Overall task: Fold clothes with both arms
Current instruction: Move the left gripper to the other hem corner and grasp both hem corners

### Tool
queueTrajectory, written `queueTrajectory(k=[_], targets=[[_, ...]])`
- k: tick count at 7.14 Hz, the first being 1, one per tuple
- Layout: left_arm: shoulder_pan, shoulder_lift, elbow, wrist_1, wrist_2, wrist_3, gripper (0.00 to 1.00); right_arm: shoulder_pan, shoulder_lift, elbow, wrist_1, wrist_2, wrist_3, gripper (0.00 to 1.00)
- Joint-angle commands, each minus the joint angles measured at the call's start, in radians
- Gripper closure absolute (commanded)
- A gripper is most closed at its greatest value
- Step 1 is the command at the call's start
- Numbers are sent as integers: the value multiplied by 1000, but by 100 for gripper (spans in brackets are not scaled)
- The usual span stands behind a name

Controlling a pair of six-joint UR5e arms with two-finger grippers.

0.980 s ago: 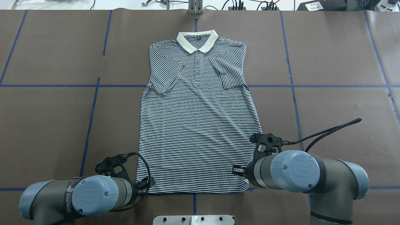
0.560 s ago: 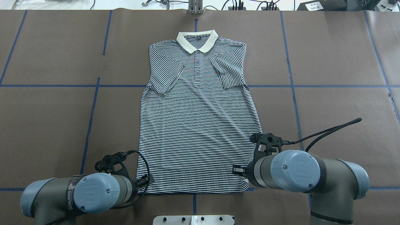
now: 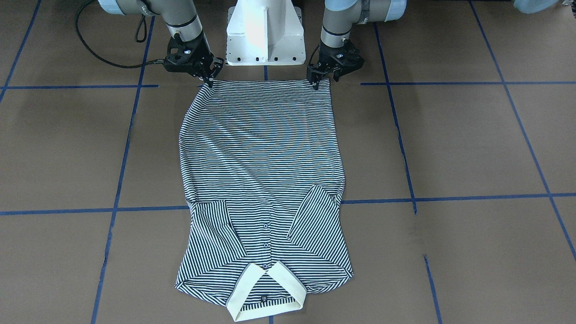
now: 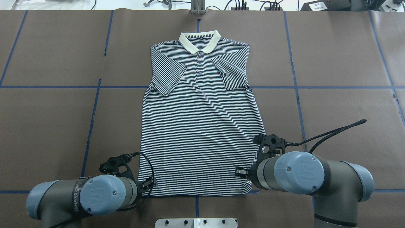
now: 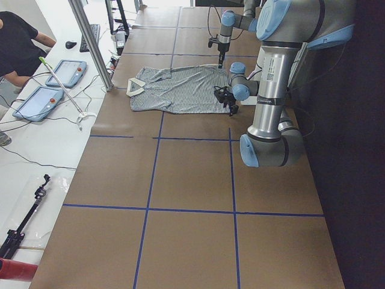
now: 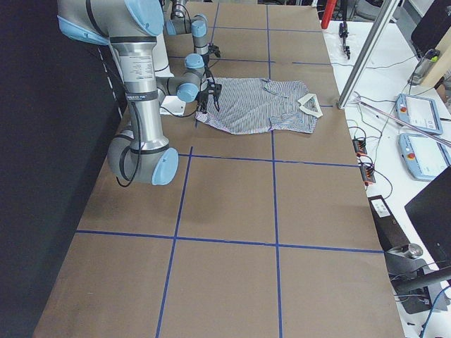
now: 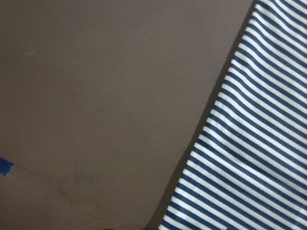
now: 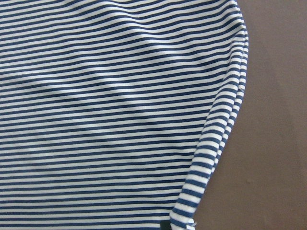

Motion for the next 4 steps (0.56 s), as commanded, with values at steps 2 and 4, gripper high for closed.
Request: queueTrajectory(k=[2,4], targets=[[-9,-4,-7,5,0,-3,77,0,0,3,0,2,1,100],[-9,-8,-28,34,-5,2,100,0,0,1,0,2,0,100]])
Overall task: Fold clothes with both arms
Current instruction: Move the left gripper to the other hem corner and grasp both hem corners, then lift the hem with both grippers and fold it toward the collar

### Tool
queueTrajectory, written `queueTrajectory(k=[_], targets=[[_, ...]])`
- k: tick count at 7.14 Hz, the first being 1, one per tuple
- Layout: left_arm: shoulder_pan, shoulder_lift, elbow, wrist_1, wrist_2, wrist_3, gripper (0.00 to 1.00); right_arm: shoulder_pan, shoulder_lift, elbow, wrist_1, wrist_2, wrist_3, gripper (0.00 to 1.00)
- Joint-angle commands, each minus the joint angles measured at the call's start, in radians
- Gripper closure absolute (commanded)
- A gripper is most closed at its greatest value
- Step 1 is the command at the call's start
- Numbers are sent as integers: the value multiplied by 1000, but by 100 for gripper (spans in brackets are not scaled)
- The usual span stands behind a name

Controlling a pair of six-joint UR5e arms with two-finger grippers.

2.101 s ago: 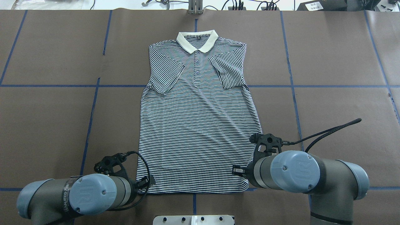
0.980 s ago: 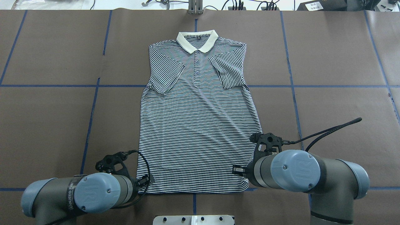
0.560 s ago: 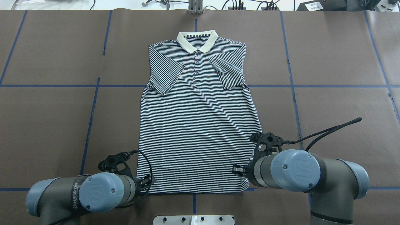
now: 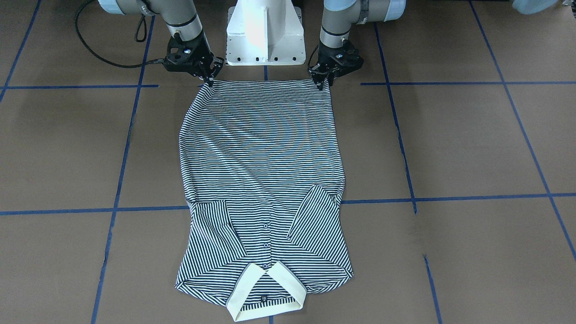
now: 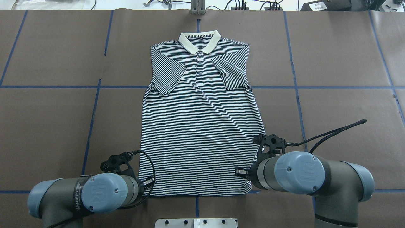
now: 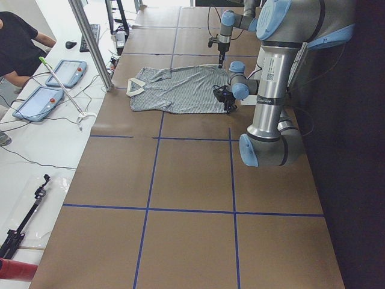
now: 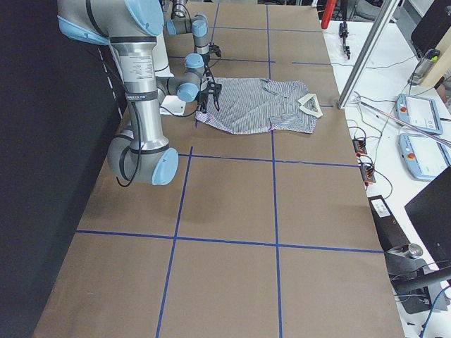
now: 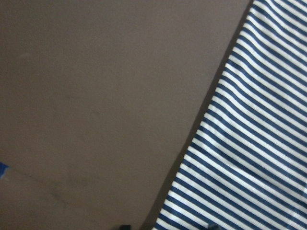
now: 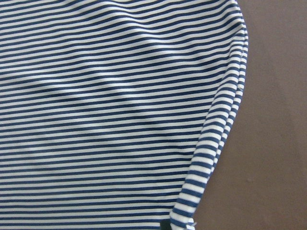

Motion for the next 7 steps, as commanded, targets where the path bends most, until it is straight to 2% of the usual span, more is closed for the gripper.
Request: queueTrajectory(k=[1,3,5,6,7], targets=[[1,-3,-17,13,-4,2,100,0,-1,-3,0,0,-1,100],[-11,-24,-22,15,-7,2,100,2,-1,8,0,5,-1,100],[-12,-15,-132,123,-9,89,100,12,-17,59,-1,31,-1,100],[-5,-9,-170,127,-7,100,100,15,-22,97,-14,79,1,100],[4,-14,-185,127,-6,93,100,12,-71,115,-14,103,3,100]])
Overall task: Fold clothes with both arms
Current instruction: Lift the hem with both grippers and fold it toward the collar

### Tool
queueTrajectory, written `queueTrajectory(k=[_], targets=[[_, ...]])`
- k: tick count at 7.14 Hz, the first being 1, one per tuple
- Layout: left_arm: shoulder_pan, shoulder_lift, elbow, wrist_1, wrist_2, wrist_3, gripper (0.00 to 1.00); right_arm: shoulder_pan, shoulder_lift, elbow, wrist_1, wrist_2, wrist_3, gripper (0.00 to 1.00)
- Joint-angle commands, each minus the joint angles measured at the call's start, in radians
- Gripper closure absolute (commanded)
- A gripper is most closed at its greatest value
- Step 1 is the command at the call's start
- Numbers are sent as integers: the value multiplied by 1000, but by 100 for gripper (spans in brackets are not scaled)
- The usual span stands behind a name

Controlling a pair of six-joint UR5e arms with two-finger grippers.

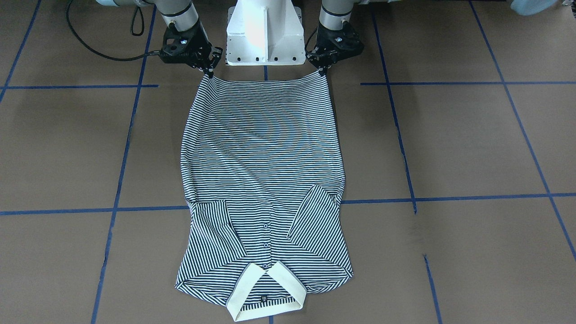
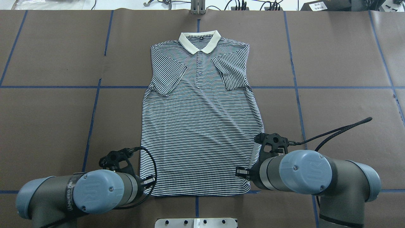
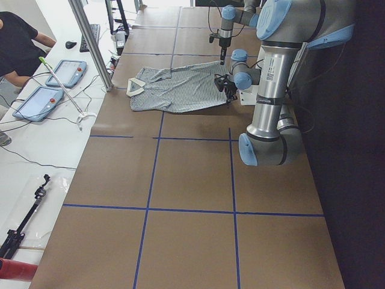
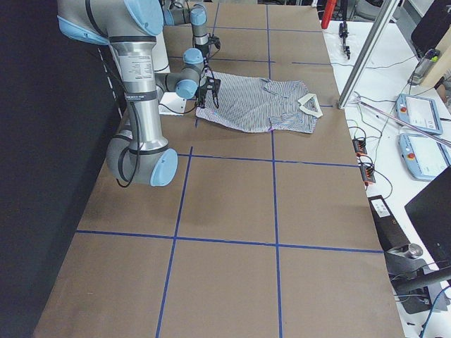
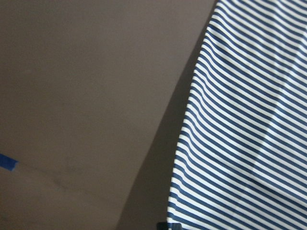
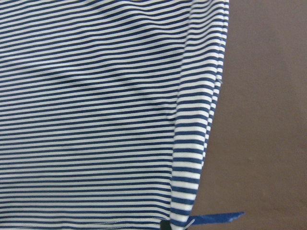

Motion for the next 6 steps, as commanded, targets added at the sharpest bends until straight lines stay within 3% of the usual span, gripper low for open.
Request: queueTrajectory(k=[1,3,4,6], targets=[[49,2,-69,13,0,0,100,-17,-82,83,-4,77,2,100],[151,79,-289,164,-4,9,100,-73,-199,231,-4,144,3,100],[173,87,-351,202,-5,9,100,-100,-199,236,-4,145,8,100],[190,59,-324,193,-12,7,100,-89,-187,213,-1,132,-3,100]])
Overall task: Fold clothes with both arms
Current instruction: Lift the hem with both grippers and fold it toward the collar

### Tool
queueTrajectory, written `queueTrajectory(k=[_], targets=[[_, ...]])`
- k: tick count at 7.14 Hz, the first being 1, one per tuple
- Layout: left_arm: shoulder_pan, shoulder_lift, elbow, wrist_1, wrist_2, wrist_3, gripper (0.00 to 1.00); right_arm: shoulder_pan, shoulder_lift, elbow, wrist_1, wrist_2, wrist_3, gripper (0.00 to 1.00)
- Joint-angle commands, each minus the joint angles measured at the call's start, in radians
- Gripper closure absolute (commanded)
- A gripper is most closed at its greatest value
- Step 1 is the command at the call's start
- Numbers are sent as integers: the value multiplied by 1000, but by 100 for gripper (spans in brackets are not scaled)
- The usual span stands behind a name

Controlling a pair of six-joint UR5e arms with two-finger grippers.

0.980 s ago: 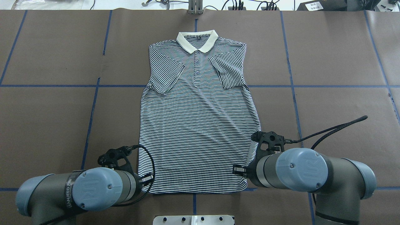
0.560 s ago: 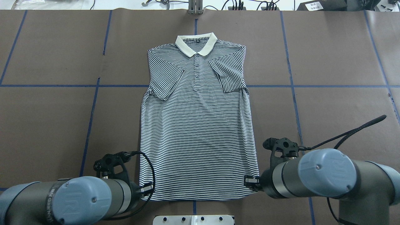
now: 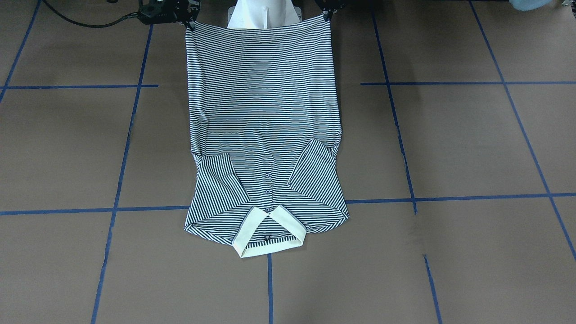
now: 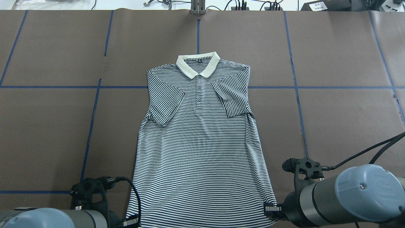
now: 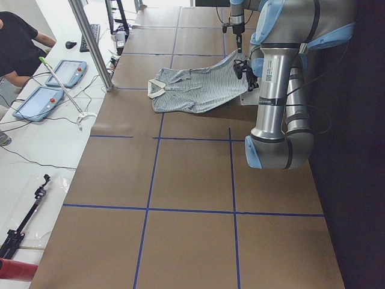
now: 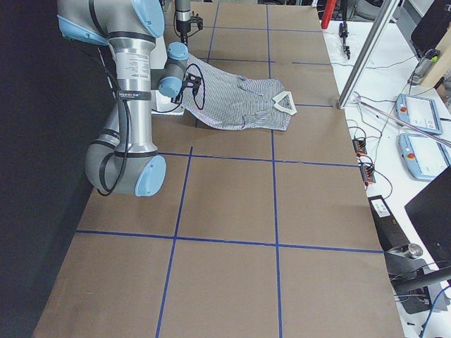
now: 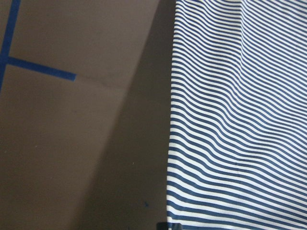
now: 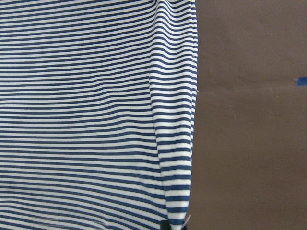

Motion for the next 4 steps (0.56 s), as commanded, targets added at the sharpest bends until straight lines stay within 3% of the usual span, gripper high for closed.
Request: queueTrajectory(k=[1,4], targets=[[-18,-35,22,3,-5,29,100,59,42,-36,6,-9,-28,100],[-309,-48,109,1,-30,287,100,289,171,-176,9,-7,-209,100]])
